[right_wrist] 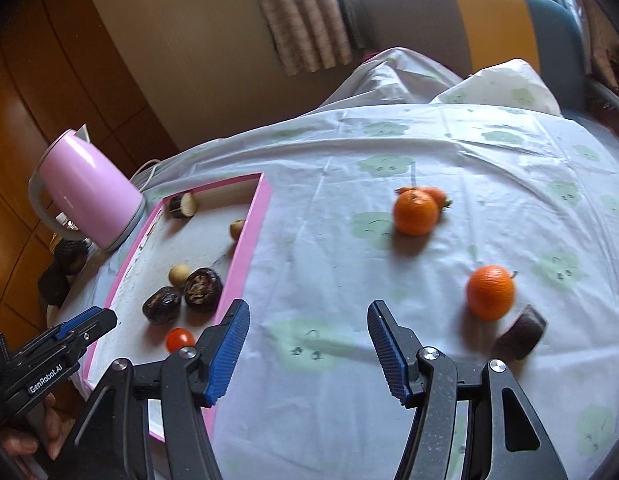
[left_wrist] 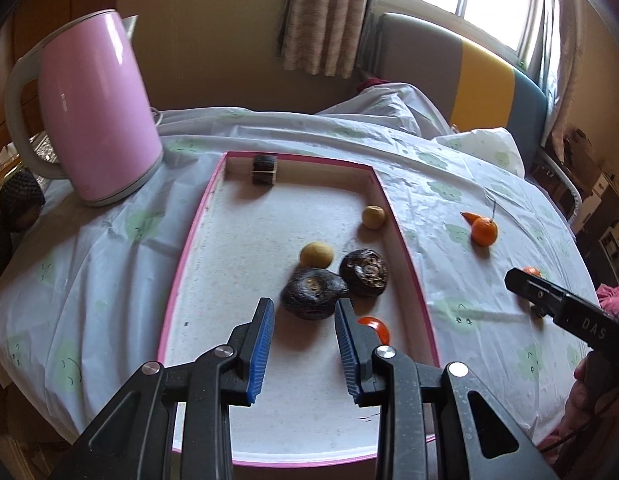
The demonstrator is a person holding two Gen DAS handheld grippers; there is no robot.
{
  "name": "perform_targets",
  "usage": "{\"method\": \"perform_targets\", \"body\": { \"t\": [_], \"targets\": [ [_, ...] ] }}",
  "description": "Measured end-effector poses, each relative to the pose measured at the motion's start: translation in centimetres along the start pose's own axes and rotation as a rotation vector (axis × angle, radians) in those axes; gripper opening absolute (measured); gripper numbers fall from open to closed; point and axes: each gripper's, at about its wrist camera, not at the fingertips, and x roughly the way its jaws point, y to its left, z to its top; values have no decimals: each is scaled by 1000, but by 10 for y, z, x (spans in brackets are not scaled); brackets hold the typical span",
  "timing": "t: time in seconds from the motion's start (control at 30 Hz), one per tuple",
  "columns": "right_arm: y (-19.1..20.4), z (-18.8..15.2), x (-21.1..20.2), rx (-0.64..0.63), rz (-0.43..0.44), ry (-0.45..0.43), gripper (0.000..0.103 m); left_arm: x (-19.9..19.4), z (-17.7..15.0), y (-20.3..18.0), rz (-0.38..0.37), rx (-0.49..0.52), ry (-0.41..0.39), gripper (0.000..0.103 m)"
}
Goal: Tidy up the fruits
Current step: 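Move both grippers back toward the oranges and dark slice on the cloth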
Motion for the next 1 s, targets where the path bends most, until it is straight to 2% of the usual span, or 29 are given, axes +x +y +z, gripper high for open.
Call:
{"method": "perform_targets", "body": {
  "t": [0.17, 0.6, 1.0],
  "targets": [
    [-17, 2, -10, 9, -55, -32, 62, 1, 2, -22, -21, 59, -2, 31],
    [-66, 6, -27, 102, -135, -73, 62, 10, 10, -66, -79, 149, 16, 31],
    [-98, 6, -35, 162, -178, -89, 62, 37, 20, -105, -130, 196, 78, 31]
  ]
}}
